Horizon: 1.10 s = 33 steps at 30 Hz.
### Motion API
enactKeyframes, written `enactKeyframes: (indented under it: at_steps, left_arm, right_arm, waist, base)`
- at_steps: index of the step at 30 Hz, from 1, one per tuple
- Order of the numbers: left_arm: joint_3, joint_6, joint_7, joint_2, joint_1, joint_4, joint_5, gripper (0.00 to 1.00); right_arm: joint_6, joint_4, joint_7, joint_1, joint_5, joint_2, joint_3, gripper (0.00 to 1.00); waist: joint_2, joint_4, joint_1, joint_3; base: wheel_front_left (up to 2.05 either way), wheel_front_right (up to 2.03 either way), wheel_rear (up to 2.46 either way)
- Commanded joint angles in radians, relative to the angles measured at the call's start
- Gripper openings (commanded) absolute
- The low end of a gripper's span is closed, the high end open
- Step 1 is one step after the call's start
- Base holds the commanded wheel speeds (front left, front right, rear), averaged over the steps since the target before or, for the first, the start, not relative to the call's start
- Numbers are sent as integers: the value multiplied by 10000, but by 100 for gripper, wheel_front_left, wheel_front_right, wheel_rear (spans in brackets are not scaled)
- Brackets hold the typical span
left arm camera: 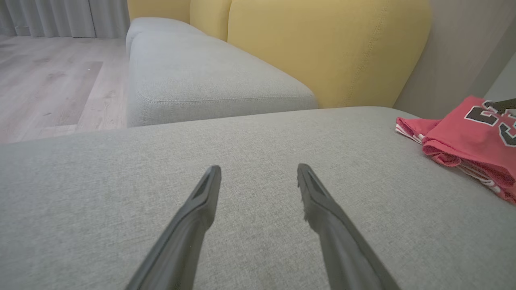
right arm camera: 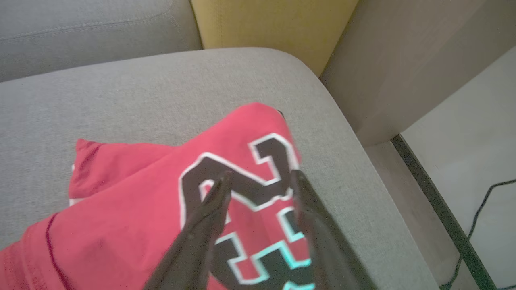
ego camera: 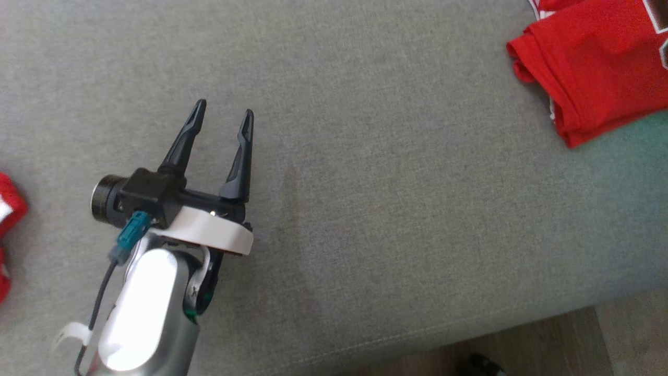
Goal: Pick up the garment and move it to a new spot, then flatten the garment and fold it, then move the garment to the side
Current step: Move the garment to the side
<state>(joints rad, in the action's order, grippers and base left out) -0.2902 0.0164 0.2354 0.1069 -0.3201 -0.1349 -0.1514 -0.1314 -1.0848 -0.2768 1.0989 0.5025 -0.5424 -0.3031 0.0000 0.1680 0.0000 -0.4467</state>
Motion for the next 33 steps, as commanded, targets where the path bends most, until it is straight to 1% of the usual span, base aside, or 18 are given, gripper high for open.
enactKeyframes:
  at_steps: [1, 5, 9, 10, 11, 16, 18, 21, 24, 25, 28, 31, 33]
  left_arm:
    - [248, -72, 70, 88, -93, 254, -108, 100]
    - [317, -124, 164, -4, 106, 116, -297, 100]
    - [456, -176, 230, -97, 407, -9, -520, 100]
    - [517, -203, 240, -116, 504, -17, -575, 100]
    - [670, -251, 252, -131, 717, -10, -674, 100]
    - [1261, -367, 260, -59, 1304, 325, -832, 100]
    - [1473, -399, 261, -34, 1580, 461, -864, 100]
    - [1728, -422, 262, 1, 2015, 568, -903, 100]
    - [1849, -434, 262, -4, 2418, 660, -887, 100]
    - [1849, -434, 262, -4, 2418, 660, -887, 100]
    - [1967, -458, 263, -59, 2707, 716, -900, 100]
    - [2101, -478, 263, -105, 2948, 692, -856, 100]
    - [2142, -471, 263, -137, 3074, 630, -766, 100]
  right_arm:
    - [7, 196, 197, 126, -118, -106, -3, 100]
    - [7, 606, 834, -109, -221, 124, -168, 100]
    - [7, 1710, 1755, -641, -31, 314, -385, 100]
    - [7, 2064, 1970, -818, 23, 358, -433, 100]
    - [7, 2844, 2383, -1228, 160, 463, -458, 100]
    - [7, 4773, 3033, -2635, 392, 766, -20, 100]
    - [7, 5548, 3273, -3391, 273, 907, 279, 100]
    - [7, 6618, 3534, -4736, -210, 1175, 771, 100]
    - [7, 7660, 3732, -6163, -674, 1480, 1342, 100]
    - [7, 7660, 3732, -6163, -674, 1480, 1342, 100]
    - [7, 8615, 4024, -7508, -1113, 1794, 1793, 100]
    - [7, 9118, 4267, -8574, -1504, 2065, 2012, 100]
    - [7, 9231, 4509, -9124, -1742, 2207, 2166, 100]
  waist:
    - [0, -118, 0, 272]
    - [0, -316, 0, 948]
    - [0, -566, 0, 1870]
    - [0, -629, 0, 2113]
    - [0, -758, 0, 2601]
    - [0, -1102, 0, 3627]
    - [0, -1264, 0, 3973]
    - [0, -1509, 0, 4435]
    - [0, -1775, 0, 4700]
    - [0, -1775, 0, 4700]
    - [0, -1987, 0, 4821]
    - [0, -2070, 0, 4834]
    - [0, -2113, 0, 4827]
  base:
    - [0, 0, 0]
    - [0, 0, 0]
    - [0, 0, 0]
    - [0, 0, 0]
    - [0, 0, 0]
    - [0, 0, 0]
    - [0, 0, 0]
    - [0, 0, 0]
    - [0, 0, 0]
    - [0, 0, 0]
    - [0, 0, 0]
    - [0, 0, 0]
    - [0, 0, 0]
